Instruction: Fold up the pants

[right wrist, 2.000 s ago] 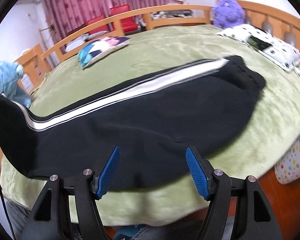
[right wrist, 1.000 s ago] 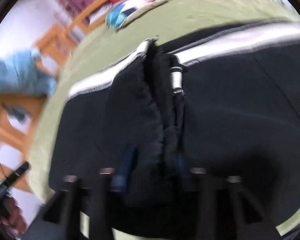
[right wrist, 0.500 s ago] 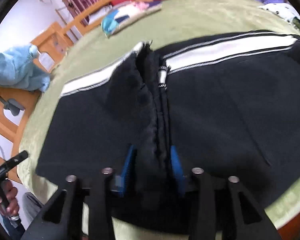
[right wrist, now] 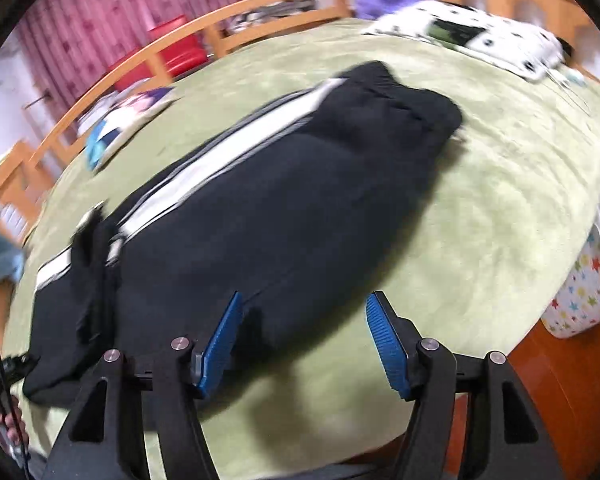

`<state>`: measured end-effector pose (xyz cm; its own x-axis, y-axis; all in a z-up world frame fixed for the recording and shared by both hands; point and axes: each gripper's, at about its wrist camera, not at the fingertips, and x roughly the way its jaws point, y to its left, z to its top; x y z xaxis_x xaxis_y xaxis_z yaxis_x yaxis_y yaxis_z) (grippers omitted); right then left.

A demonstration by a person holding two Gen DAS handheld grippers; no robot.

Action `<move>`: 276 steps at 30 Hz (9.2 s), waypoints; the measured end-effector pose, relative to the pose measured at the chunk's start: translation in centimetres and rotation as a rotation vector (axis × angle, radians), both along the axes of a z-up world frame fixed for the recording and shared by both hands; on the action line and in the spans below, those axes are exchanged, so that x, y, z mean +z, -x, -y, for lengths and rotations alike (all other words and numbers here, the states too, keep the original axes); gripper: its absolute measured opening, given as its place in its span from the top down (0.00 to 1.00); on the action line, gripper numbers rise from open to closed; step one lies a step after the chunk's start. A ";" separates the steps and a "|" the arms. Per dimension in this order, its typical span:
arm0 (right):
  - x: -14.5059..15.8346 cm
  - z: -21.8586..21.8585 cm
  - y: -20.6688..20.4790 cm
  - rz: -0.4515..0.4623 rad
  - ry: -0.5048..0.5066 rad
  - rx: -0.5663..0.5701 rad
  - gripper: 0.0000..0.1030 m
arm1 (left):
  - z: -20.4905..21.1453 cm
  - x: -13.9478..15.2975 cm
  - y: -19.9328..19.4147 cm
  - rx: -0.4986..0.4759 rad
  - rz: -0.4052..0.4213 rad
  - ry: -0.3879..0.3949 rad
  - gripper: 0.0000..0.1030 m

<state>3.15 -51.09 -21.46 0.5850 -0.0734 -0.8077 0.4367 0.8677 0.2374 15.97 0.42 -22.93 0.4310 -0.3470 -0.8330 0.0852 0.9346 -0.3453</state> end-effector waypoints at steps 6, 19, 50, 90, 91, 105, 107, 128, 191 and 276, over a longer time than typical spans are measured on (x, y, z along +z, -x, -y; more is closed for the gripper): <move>-2.5 5.1 -4.0 0.048 -0.123 -0.069 0.34 | 1.7 -0.5 -2.5 -0.013 -0.005 -0.017 0.42; -4.4 10.9 -10.4 0.122 -0.259 -0.161 0.62 | 1.4 -0.7 -4.8 -0.030 -0.052 0.072 0.79; 0.9 -10.0 -7.7 0.051 -0.176 0.029 0.65 | -17.9 3.6 -0.4 0.124 -0.024 -0.108 0.64; 5.0 -35.7 -3.2 0.064 -0.195 0.756 0.85 | -18.4 7.3 11.7 0.179 0.145 -0.041 0.35; 4.1 -36.3 -3.0 0.015 -0.175 0.784 0.85 | -18.3 7.1 11.4 0.179 0.143 -0.034 0.35; 5.3 -37.9 -9.8 0.062 -0.112 0.797 0.41 | -16.9 3.5 9.1 0.161 0.070 -0.099 0.33; 4.4 -38.5 -12.4 0.042 -0.117 0.765 0.40 | -17.7 3.7 9.2 0.166 0.072 -0.050 0.33; 1.7 -35.9 -16.3 -0.086 -0.177 0.657 0.57 | -16.2 2.4 7.8 0.118 0.059 -0.131 0.33; 10.5 -20.7 -2.7 0.074 0.195 0.511 0.56 | 5.6 23.4 9.2 0.012 0.348 -0.427 0.83; 3.0 -2.0 -15.6 0.009 0.030 0.371 0.50 | 13.5 2.6 -1.6 -0.161 -0.037 -0.055 0.48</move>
<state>18.79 -49.05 -18.48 0.5836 0.1211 -0.8029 0.0890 0.9733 0.2115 17.57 -13.09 -20.28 0.3417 -0.3624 -0.8671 0.2238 0.9275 -0.2995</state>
